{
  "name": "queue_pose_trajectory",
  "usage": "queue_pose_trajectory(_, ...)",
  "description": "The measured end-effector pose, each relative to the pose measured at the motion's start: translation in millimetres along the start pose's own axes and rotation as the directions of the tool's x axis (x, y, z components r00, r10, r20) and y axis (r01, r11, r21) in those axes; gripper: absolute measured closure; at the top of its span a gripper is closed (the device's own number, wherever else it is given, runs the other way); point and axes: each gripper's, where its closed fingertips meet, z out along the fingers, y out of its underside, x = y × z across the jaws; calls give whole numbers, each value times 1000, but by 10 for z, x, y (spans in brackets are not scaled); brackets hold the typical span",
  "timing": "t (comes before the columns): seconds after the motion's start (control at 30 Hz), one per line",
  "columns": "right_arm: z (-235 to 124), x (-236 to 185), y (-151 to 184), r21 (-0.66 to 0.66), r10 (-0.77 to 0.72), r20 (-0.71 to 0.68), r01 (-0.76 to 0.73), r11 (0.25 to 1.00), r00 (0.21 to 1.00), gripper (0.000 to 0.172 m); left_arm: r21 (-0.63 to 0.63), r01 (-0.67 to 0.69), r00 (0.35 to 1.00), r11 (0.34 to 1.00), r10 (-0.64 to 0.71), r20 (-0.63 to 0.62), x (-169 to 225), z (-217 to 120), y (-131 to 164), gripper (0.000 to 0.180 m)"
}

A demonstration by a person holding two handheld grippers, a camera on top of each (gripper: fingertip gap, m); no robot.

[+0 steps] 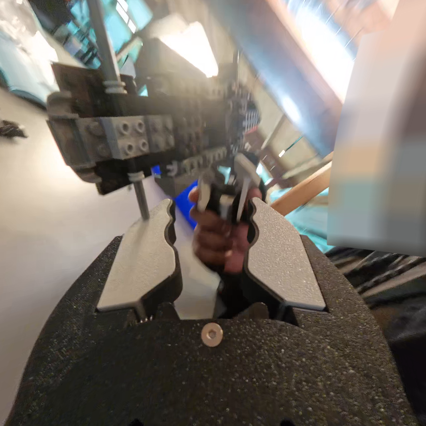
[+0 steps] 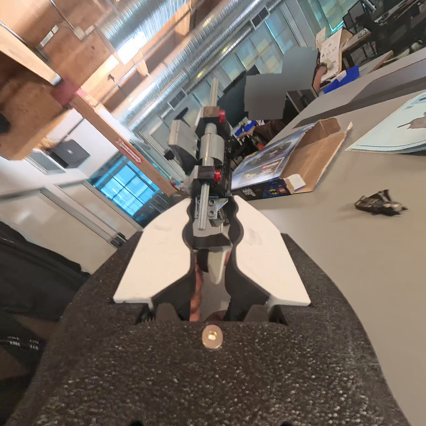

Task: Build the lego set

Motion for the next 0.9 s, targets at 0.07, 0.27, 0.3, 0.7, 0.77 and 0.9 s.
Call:
queue_pose_trajectory(0.07, -72, 44, -52, -48, -47, -22, 46, 998, 999, 146, -134, -84, 993, 987, 94, 72, -16, -133, 124, 120)
queue_pose_trajectory(0.27, -175, 31, -26, -229, -134, 19, 134, 964, 991, 145, -326, -243, 961, 914, 273, 48, 240, -374, -125, 119)
queue_pose_trajectory(0.3, -176, 12, -8, -265, -143, 33, 147, 953, 989, 145, -327, -304, 941, 895, 336, 44, 260, -373, -258, 117)
queue_pose_trajectory(0.7, -212, -431, 387, -702, -246, 321, 404, 587, 915, 145, -593, -579, 814, 559, 436, -384, 414, -59, 54, 123)
queue_pose_trajectory(0.77, -205, -437, 434, -721, -234, 328, 403, 563, 915, 146, -597, -570, 821, 564, 413, -393, 423, -57, 158, 138)
queue_pose_trajectory(0.9, -152, -360, 445, -693, -214, 282, 353, 628, 935, 145, -503, -444, 893, 742, 318, -319, 395, -48, 71, 139)
